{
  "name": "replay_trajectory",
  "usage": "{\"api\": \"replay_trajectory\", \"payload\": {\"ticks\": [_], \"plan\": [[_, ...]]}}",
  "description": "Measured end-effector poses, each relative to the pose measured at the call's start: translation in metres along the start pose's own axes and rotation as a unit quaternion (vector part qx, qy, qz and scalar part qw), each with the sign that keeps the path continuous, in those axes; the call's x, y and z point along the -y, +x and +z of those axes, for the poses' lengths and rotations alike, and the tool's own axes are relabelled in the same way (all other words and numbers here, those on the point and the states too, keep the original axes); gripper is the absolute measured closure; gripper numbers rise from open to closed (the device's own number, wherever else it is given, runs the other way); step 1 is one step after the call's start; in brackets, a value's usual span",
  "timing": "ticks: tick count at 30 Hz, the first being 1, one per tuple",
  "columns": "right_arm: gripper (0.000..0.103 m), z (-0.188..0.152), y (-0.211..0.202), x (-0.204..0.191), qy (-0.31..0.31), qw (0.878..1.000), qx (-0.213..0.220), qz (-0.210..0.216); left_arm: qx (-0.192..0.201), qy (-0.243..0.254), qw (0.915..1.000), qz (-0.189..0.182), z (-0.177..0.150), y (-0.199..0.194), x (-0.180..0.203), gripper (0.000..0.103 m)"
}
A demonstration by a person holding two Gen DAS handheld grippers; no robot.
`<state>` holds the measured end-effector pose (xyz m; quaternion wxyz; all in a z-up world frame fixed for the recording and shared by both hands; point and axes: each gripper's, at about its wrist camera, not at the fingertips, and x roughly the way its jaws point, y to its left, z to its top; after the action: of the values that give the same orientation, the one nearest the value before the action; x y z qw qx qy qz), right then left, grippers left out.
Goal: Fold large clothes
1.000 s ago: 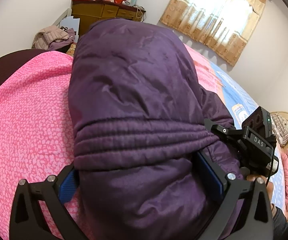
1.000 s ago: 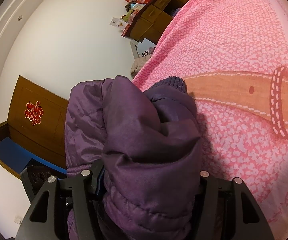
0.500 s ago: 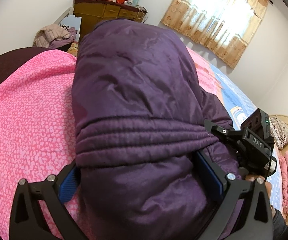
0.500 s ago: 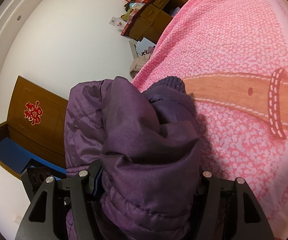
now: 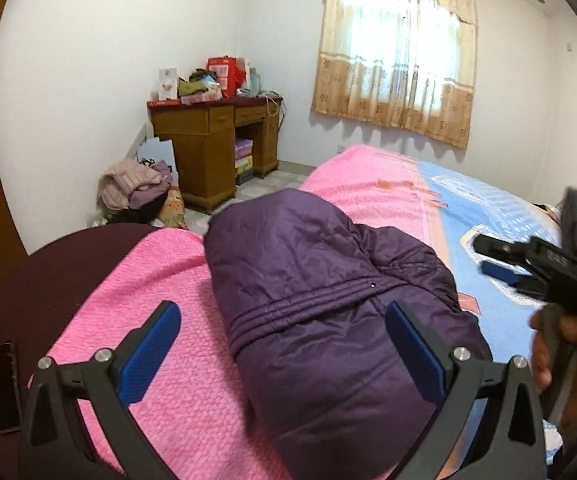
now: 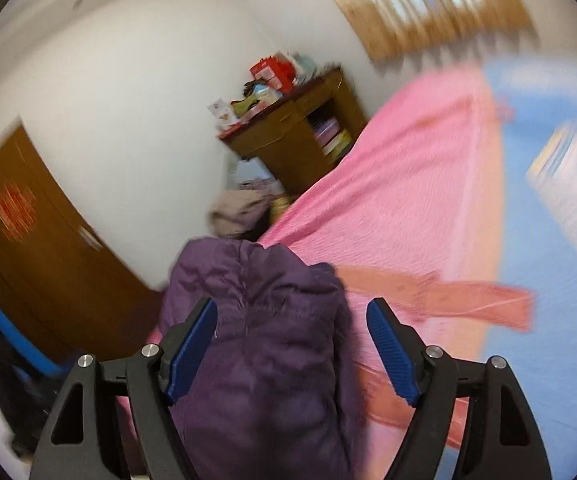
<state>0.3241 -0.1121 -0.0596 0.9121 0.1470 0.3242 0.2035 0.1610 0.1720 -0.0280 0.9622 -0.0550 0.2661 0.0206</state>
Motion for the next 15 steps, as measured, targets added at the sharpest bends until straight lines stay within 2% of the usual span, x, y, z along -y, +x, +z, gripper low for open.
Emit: {"api": "replay_trajectory", "payload": {"ticks": [2, 4, 11, 15], "plan": [[0.024, -0.011, -0.026, -0.034, -0.059, 0.997, 0.023, -0.047, 0.010, 0.001, 0.9999, -0.008, -0.003, -0.013, 0.000, 0.000], [0.023, -0.021, -0.041, -0.057, -0.096, 0.993, 0.036, -0.065, 0.012, 0.004, 0.9999, -0.002, -0.003, -0.023, 0.003, 0.000], [0.023, -0.046, -0.092, -0.097, -0.149, 0.982, 0.080, -0.081, 0.025, -0.002, 0.9994, -0.022, -0.004, -0.044, 0.008, 0.000], [0.023, -0.050, -0.102, -0.109, -0.160, 0.980, 0.086, -0.081, 0.038, -0.002, 0.9987, -0.032, -0.001, -0.055, 0.011, 0.000]]}}
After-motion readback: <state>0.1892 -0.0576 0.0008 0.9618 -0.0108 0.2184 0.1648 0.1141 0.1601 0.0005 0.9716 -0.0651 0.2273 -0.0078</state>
